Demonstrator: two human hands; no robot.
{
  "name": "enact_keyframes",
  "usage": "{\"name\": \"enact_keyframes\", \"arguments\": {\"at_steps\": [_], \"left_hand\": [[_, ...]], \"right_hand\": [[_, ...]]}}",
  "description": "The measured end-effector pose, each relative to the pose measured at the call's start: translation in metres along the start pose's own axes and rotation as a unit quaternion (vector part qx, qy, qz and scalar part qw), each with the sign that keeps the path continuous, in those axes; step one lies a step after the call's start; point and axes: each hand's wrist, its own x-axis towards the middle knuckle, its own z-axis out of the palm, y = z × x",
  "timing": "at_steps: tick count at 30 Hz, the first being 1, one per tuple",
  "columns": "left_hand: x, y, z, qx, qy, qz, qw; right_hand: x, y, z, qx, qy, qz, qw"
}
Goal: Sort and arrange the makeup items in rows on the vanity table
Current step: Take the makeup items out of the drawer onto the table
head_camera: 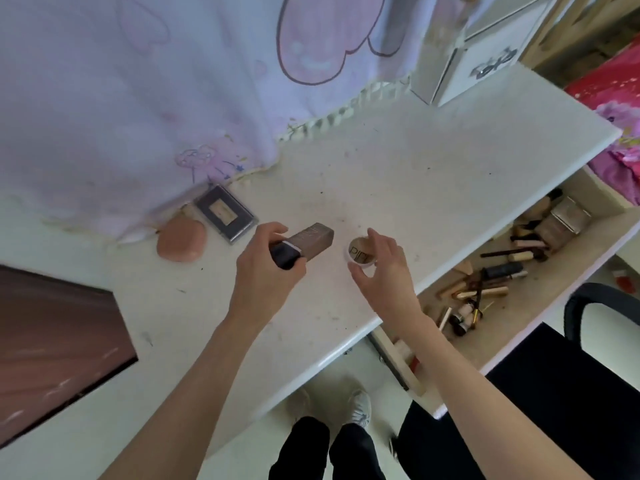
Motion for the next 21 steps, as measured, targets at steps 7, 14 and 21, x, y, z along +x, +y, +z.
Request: {"name": "enact_keyframes", "arguments": {"at_steps": [7,14,21], "left_hand": [[0.053,-0.018,-0.053,0.013,0.047,0.010,0.999],[0.094,-0.020,-0.068,0.058,0.049,0.006,0.997],[0.139,0.000,-0.032,-0.013,0.007,0.063,0.998]], "right_hand": [[0.021,-0.053,0.075,-0.065,-0.089,-0.077,0.991],[0.040,-0.058,0.093,-0.070,-0.043,-0.084,0.993],[0.085,-0.010,0.068,-0.308,-0.075,-0.040,0.948]]}}
